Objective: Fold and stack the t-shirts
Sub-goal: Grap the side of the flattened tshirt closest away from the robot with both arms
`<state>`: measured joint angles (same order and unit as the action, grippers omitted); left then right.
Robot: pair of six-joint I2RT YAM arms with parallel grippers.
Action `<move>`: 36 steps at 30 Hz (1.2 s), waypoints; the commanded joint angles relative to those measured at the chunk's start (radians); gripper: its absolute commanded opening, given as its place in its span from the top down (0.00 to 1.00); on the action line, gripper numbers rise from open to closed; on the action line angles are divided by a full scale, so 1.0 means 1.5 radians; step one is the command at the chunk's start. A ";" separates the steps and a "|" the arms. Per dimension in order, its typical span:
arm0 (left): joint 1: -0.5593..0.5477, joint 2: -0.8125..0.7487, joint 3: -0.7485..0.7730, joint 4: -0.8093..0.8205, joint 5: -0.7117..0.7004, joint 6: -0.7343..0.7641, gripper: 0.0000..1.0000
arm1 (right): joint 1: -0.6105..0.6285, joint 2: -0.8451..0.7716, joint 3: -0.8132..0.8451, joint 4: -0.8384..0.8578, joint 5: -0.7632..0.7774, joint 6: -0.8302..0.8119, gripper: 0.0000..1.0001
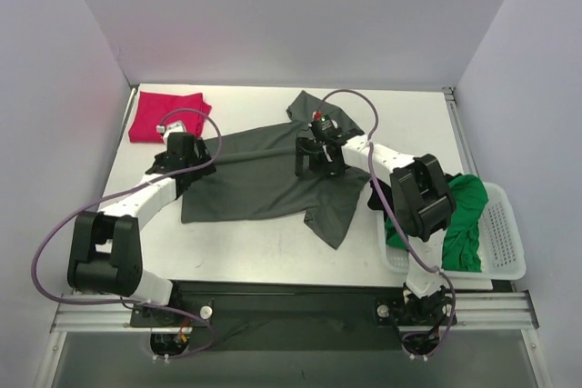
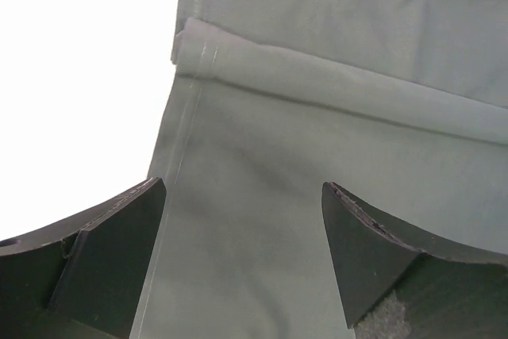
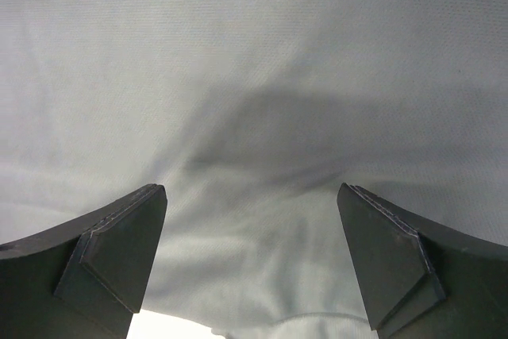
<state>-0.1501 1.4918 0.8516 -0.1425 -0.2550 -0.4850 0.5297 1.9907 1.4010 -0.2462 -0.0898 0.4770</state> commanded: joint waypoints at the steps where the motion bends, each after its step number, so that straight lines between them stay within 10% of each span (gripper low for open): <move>1: -0.036 -0.063 -0.035 -0.064 -0.101 0.001 0.09 | 0.001 -0.070 0.008 -0.021 -0.016 -0.011 0.05; 16: -0.089 -0.265 -0.192 -0.214 -0.233 -0.274 0.26 | 0.007 -0.169 -0.123 0.038 -0.034 -0.013 0.05; 36: 0.007 -0.265 -0.269 -0.070 -0.109 -0.255 0.47 | -0.006 -0.173 -0.159 0.058 -0.041 -0.017 0.05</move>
<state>-0.1467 1.1034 0.4522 -0.3424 -0.4625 -0.8799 0.5285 1.7611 1.1587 -0.1593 -0.1406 0.4656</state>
